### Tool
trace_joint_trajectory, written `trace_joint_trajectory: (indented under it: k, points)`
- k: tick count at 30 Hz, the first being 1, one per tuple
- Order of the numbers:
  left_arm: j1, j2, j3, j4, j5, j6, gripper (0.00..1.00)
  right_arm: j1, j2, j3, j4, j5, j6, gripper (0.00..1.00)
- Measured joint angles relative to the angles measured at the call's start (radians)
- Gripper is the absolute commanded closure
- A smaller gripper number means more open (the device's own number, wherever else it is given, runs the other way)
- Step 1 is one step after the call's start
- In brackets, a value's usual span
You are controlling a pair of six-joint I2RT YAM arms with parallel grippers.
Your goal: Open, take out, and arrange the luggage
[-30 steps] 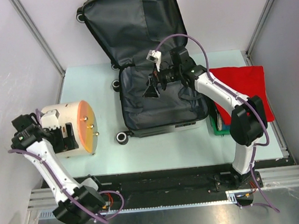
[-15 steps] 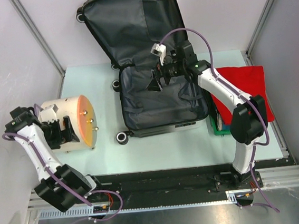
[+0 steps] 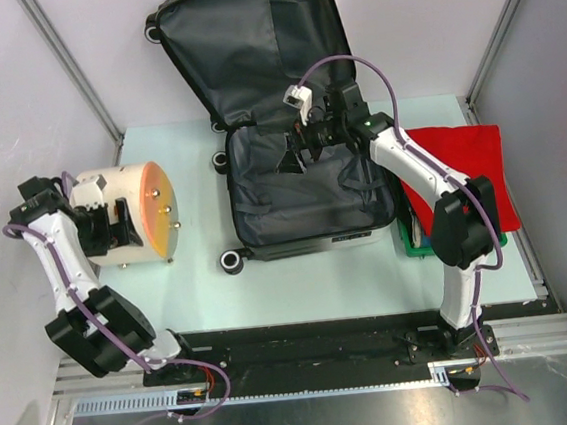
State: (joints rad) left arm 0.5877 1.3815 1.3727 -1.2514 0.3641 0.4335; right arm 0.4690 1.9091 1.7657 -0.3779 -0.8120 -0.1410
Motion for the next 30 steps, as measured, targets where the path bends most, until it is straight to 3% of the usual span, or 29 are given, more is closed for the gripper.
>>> trace_joint_trajectory:
  k: [22, 26, 30]
  points:
    - [-0.122, 0.157, 0.134, 0.128, -0.059, -0.033, 0.00, -0.036, 0.000, 0.010, -0.023, 0.051, -0.002, 0.00]
    - [-0.154, 0.134, 0.134, 0.138, -0.107, -0.016, 0.00, -0.091, -0.002, 0.021, -0.077, 0.067, -0.019, 0.00]
    - [-0.180, 0.016, 0.106, 0.170, -0.126, 0.020, 0.00, -0.221, -0.016, 0.037, -0.150, 0.093, -0.049, 0.00]
